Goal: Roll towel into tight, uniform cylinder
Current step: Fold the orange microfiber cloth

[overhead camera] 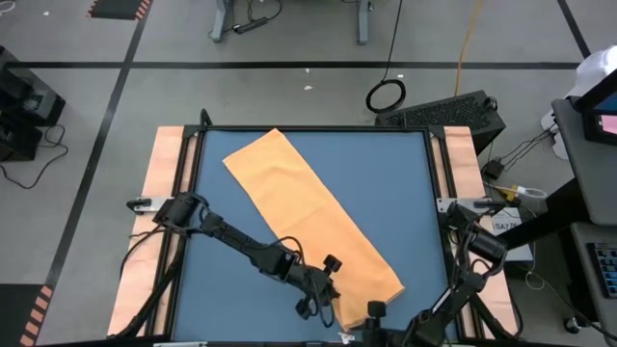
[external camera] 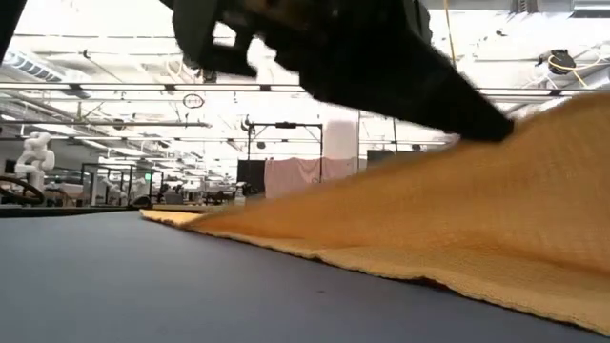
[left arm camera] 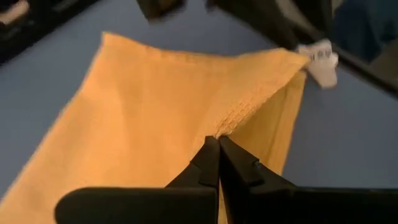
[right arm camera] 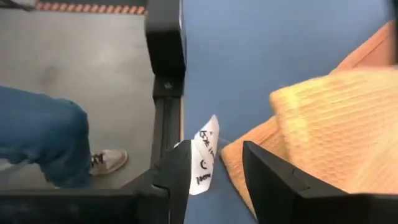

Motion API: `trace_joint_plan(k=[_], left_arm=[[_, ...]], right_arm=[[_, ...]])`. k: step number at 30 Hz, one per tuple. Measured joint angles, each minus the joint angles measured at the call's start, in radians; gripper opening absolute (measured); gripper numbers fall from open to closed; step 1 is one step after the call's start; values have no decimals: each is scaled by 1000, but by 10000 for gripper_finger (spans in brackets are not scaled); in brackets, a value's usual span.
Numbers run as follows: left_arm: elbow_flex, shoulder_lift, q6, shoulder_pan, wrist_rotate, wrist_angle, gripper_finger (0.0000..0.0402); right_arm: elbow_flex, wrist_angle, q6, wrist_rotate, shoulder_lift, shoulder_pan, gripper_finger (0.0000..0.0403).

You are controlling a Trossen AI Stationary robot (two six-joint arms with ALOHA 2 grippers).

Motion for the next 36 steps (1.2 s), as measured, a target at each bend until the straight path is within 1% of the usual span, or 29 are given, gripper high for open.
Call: trace_joint_plan(k=[5,11,16,20,24,32,36], left_arm=[[0,0,-40,0,4,-10,4],[0,0,-47,4,-6,-5,4],[0,0,-47,4,-40,-4,4],[0,-1,-47,5,-45,3,4],[0,-4,-48,5,-44,44,4],[0,-5,-71,5,-44,56,4],[0,-5,-76,2,-44,43,4]], right_arm=[[1,-4,42,-77,23,-25,118],[1,-1,72,-87,33,-39,103],[0,-32,76,-147,-11,-30,94],[1,-96,99,-153,-43,-16,89],[1,-116,101,-152,-38,-24,79],[0,-94,107,-159,0,-66,31],[0,-49,65,-162,2,-77,12]])
